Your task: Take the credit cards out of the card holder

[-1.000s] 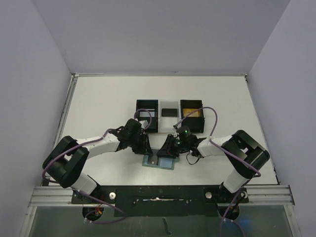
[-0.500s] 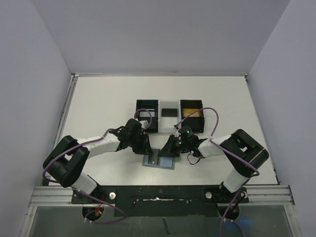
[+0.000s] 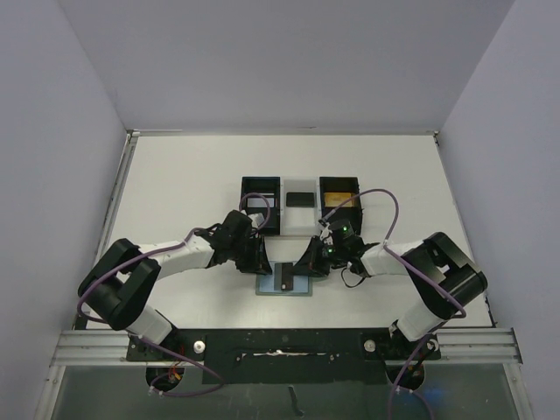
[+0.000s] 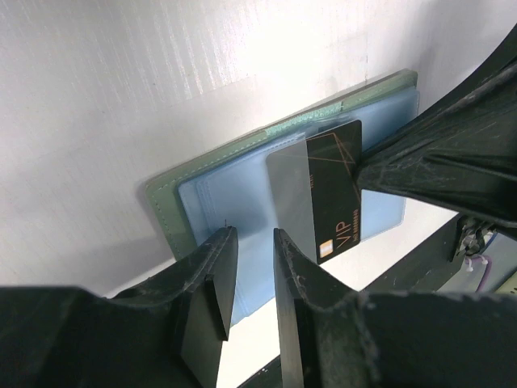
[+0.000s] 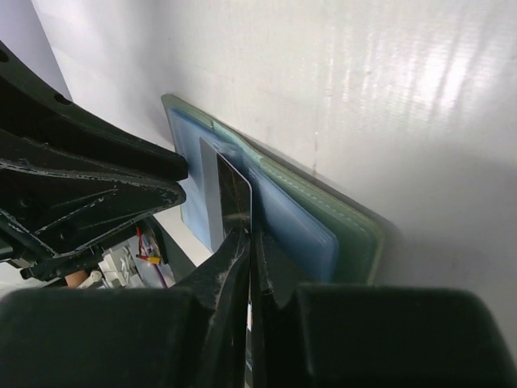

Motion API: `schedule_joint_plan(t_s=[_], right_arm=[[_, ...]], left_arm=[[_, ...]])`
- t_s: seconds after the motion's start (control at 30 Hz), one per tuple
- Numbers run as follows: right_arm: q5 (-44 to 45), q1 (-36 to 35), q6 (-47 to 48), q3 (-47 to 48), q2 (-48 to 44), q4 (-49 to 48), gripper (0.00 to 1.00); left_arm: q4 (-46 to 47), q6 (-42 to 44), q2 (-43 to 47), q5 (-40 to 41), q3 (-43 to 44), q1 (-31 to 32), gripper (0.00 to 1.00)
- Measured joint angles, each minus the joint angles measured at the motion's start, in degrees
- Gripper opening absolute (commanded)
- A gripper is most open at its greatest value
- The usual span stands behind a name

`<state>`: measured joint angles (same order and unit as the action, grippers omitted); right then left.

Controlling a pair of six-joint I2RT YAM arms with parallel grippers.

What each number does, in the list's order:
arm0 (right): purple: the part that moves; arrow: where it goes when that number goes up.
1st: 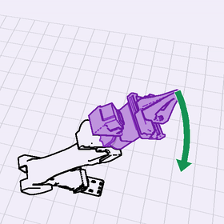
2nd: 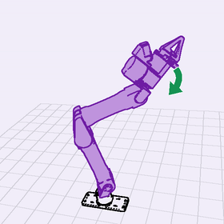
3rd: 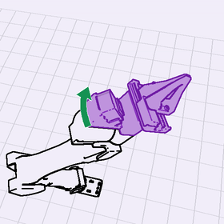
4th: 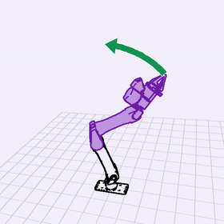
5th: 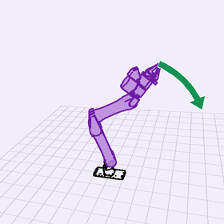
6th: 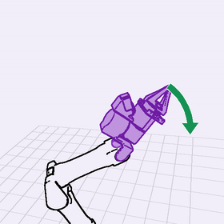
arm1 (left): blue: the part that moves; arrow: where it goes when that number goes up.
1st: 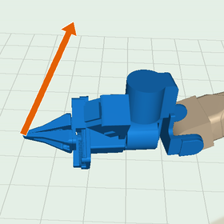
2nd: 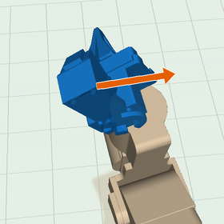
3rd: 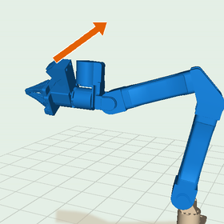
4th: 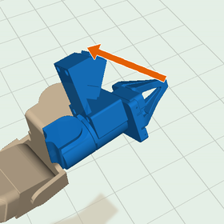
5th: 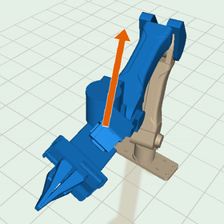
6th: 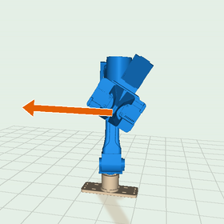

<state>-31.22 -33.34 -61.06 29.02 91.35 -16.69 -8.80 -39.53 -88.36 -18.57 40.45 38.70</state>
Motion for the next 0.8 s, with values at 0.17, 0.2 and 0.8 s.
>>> schedule_joint_plan(t_s=[0.17, 0.2, 0.8], right_arm=[[-0.9, 2.3, 1.5, 0.0, -0.5, 2.0, 0.00], [-1.0, 2.3, 1.6, 0.0, -0.5, 2.0, 0.00], [-0.5, 1.8, -0.6, -1.6, -0.5, -0.2, 0.03]], left_arm=[[-0.3, 0.2, 0.0, 0.0, 0.3, 0.0, 0.29], [-0.6, 0.2, 0.0, 0.1, 0.5, 0.1, 0.32], [0.8, 2.3, -2.4, 0.7, 3.8, 5.6, 0.11]])
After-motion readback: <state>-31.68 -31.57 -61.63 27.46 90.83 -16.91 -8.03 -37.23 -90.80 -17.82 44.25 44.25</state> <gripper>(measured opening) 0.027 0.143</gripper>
